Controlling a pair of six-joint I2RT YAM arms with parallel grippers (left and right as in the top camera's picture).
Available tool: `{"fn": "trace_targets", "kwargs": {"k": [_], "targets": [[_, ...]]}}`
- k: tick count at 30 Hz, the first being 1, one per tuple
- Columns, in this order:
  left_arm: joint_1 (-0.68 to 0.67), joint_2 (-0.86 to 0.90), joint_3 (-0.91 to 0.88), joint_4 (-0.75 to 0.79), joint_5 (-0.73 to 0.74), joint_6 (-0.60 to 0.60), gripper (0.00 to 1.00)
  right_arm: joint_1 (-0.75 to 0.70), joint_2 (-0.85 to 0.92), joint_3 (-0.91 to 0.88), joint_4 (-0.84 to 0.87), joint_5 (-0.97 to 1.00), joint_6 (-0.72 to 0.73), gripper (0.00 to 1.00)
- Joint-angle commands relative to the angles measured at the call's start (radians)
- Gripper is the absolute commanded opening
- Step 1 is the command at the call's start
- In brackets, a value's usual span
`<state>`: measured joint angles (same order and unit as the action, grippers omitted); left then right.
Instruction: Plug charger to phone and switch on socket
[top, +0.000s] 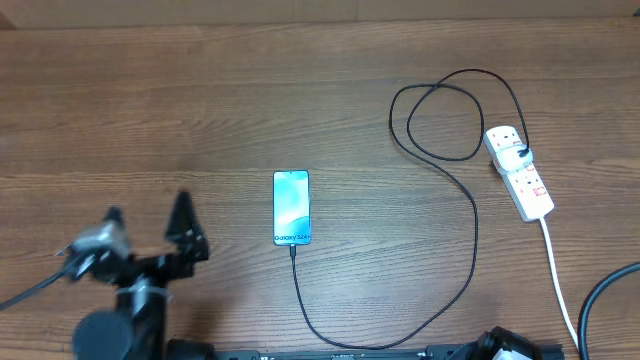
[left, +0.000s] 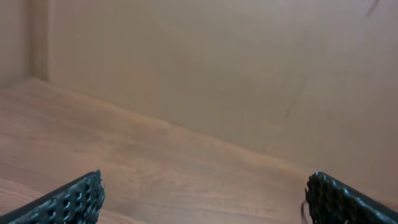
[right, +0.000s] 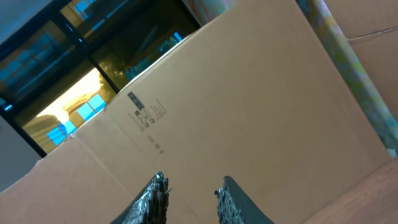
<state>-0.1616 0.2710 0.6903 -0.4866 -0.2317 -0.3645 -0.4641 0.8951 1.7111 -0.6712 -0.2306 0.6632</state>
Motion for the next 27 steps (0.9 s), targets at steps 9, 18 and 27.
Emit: {"fn": "trace_targets", "kwargs": {"k": [9, 18, 27], "targets": [[0.002, -0.005, -0.399, 0.278, 0.068, -0.003, 1.0, 0.106, 0.002, -0.002, -0.015, -0.011, 0.01, 0.3], [0.002, -0.005, -0.486, 0.228, 0.066, 0.005, 0.99, 0.11, 0.002, -0.002, -0.031, -0.011, 0.01, 0.33], [0.002, -0.005, -0.487, 0.046, 0.068, 0.005, 1.0, 0.116, 0.002, -0.002, -0.071, -0.01, 0.01, 0.44]]}}
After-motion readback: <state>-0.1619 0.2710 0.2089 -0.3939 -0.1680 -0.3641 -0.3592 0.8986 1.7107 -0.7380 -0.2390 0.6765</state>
